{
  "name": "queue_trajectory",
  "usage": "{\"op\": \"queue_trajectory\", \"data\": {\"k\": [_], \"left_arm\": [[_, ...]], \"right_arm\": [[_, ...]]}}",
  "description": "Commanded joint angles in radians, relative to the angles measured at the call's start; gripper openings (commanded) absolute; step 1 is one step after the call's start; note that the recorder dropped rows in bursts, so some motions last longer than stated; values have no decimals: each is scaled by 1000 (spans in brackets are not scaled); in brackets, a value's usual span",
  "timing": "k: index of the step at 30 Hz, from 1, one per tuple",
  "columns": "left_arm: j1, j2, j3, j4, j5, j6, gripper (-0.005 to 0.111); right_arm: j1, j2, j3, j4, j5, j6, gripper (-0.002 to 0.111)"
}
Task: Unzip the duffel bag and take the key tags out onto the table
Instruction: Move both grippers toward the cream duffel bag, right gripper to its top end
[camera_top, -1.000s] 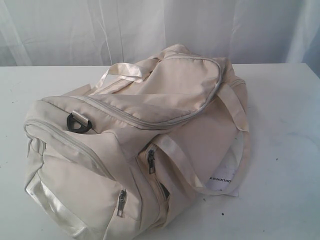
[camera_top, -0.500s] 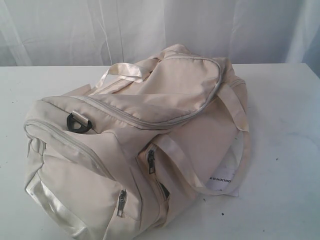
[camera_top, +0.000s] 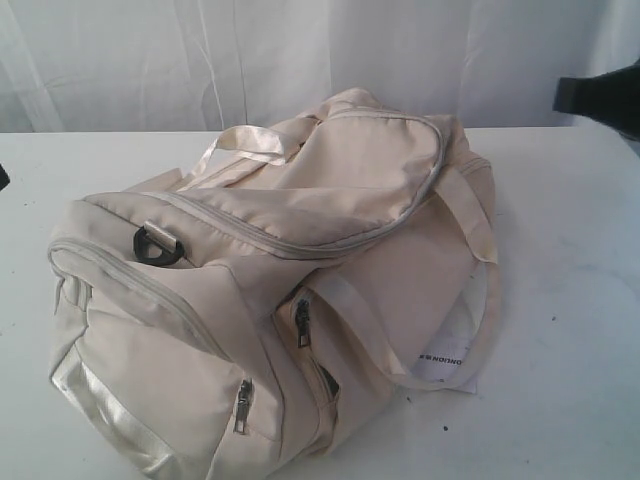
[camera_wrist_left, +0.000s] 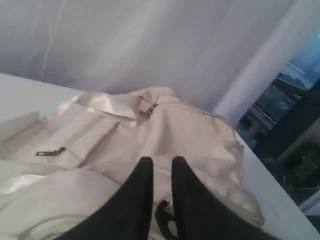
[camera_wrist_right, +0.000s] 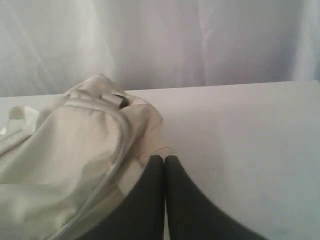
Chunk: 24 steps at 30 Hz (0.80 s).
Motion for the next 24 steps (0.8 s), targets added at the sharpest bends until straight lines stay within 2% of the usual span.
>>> {"op": "queue_trajectory", "data": {"k": [1,4,8,13,18,21,24], "left_arm": [[2,6,-6,67,-46,-185,52],[2,6,-4,105,-99,-191,66],[-2,6,-2,157,-166,-191,66],[-46,6,-2,182,-162,-191,66],[-60,40,-2,227,-142,-191,66],[-60,75,21,189,-104,-191,66],[-60,126,74,67,-109,-191,66]], "right_arm": [[61,35,-7,94,-63,-3,0],[66,35,-7,175,-59,-3,0],[66,35,-7,184,-59,-3,0],[66,35,-7,184,-59,-3,0],[66,35,-7,184,-59,-3,0],[66,35,-7,184,-59,-3,0],[66,35,-7,184,-59,-7,0]]}}
